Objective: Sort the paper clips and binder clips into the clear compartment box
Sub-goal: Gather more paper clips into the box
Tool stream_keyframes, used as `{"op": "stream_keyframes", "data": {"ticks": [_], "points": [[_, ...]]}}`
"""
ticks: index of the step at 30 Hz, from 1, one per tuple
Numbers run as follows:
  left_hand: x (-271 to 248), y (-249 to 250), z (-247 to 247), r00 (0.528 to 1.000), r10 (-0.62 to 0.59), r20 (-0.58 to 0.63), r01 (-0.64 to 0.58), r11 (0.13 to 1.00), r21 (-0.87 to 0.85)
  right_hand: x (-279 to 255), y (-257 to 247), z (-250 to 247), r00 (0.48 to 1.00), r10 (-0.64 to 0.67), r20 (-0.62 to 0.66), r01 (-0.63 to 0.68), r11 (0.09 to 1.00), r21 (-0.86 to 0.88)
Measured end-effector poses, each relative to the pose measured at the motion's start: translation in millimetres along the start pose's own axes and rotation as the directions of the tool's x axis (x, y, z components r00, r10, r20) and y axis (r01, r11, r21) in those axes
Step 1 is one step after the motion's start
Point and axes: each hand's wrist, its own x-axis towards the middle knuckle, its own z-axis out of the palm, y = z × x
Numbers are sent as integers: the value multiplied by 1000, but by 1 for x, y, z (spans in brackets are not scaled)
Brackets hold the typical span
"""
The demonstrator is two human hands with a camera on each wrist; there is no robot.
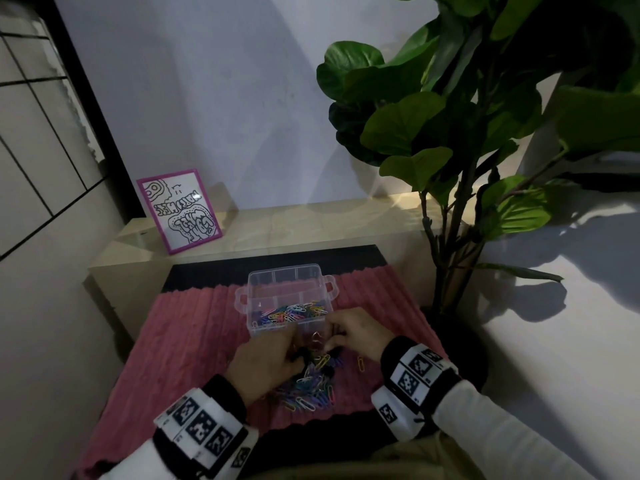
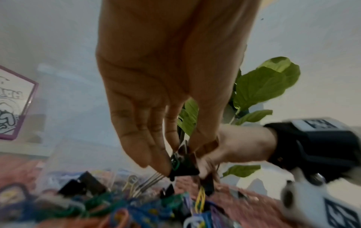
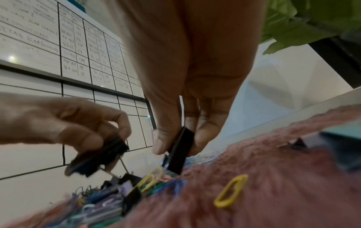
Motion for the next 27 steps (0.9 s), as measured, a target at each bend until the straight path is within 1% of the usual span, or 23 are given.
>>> {"op": "stream_keyframes", "data": {"ticks": [2, 3, 5, 6, 7, 9, 10, 13, 15, 19, 20, 22, 24, 25, 27], "points": [[4, -3, -9, 1000, 5, -16, -5, 999, -37, -1, 3, 0, 1000, 15, -15, -16, 997, -75], [5, -5, -12, 1000, 6, -26, -7, 999, -45, -1, 3, 0, 999, 10, -32, -15, 990, -139], [7, -8, -13, 999, 15, -38, -17, 998, -60, -4, 0, 1, 998, -25, -54, 8, 955, -297], [6, -9, -12, 999, 30, -28, -31, 998, -55, -5, -2, 1, 997, -57, -55, 34, 936, -349], [6, -9, -8, 999, 54, -5, -54, 998, -39, -7, -6, 2, 995, -88, -40, 67, 929, -365], [3, -10, 2, 993, 107, 45, -107, 994, -4, -9, -11, 7, 993, -111, 40, 118, 936, -332], [3, -11, 7, 991, 118, 57, -119, 993, 10, -9, -13, 10, 991, -95, 92, 120, 943, -311], [2, -13, 12, 994, 95, 55, -99, 993, 63, -5, -14, 19, 977, -14, 211, 80, 949, -306], [2, -14, 10, 996, 82, 46, -87, 991, 106, -1, -14, 20, 971, 23, 238, 50, 953, -298], [0, -16, 9, 998, 57, 29, -60, 989, 134, 5, -12, 13, 978, 55, 203, -18, 984, -177], [-2, -14, 9, 998, 64, 9, -65, 988, 143, 5, -11, 10, 978, 65, 199, -36, 989, -145], [-5, -5, 10, 991, 115, -67, -105, 984, 144, 3, -8, 5, 979, 72, 190, -56, 994, -90], [-7, 4, 9, 976, 186, -113, -176, 980, 91, -1, -4, 0, 985, 75, 155, -70, 997, -40], [-6, 7, 10, 971, 217, -101, -211, 975, 66, -4, -2, -4, 988, 80, 130, -80, 997, -10], [-4, 11, 14, 957, 289, -7, -289, 957, 5, -9, 4, -12, 993, 98, 71, -102, 993, 65]]}}
